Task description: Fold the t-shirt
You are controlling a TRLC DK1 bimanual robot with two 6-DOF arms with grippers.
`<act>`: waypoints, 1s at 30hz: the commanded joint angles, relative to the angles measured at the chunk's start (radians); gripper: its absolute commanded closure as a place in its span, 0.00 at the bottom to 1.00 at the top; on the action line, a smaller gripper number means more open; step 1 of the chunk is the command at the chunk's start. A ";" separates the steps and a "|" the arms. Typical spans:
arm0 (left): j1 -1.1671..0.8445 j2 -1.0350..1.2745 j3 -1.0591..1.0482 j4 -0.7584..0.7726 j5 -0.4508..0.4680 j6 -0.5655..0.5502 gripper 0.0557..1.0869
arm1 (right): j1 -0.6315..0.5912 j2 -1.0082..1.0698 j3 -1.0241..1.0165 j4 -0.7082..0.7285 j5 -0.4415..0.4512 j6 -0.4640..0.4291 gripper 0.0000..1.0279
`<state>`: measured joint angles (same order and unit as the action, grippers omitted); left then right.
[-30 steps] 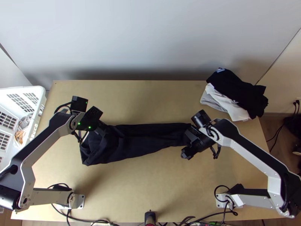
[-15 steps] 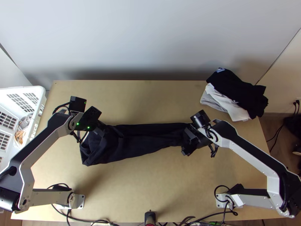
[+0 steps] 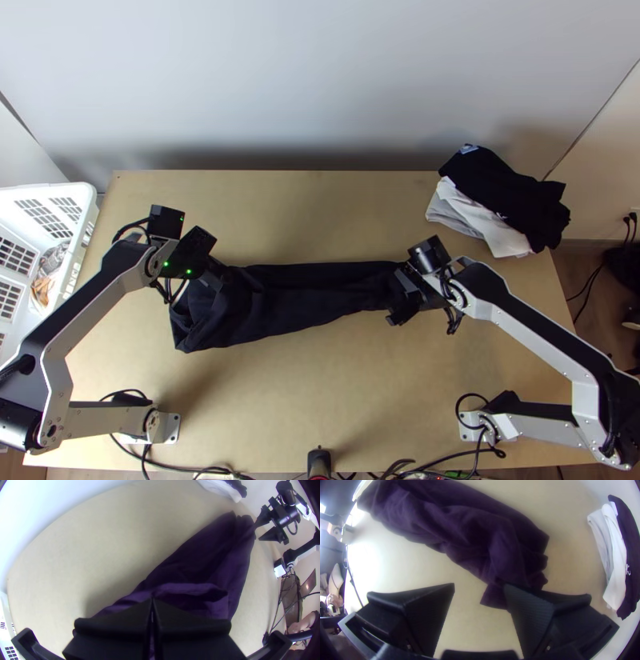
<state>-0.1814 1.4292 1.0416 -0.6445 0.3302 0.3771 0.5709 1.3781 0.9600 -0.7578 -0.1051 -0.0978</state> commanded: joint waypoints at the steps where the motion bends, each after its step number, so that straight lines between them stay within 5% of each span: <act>1: -0.001 -0.006 -0.002 -0.003 0.000 -0.001 0.97 | 0.000 0.026 -0.040 0.124 0.021 0.009 0.32; 7: -0.001 -0.012 -0.002 -0.006 0.000 -0.001 0.97 | 0.015 0.026 -0.055 0.265 0.077 0.009 0.32; 16: 0.010 -0.015 -0.005 -0.009 0.000 0.002 0.97 | -0.009 -0.051 -0.087 0.281 0.142 -0.031 0.32; 24: -0.001 -0.013 -0.005 -0.006 0.000 -0.006 0.97 | -0.019 -0.168 -0.170 0.371 0.212 -0.102 0.07; 30: 0.003 -0.015 -0.009 -0.006 0.000 -0.006 0.97 | -0.094 -0.215 -0.170 0.384 0.219 -0.117 0.05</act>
<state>-0.1810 1.4143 1.0359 -0.6525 0.3298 0.3737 0.5339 1.2198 0.8070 -0.4004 0.0937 -0.1925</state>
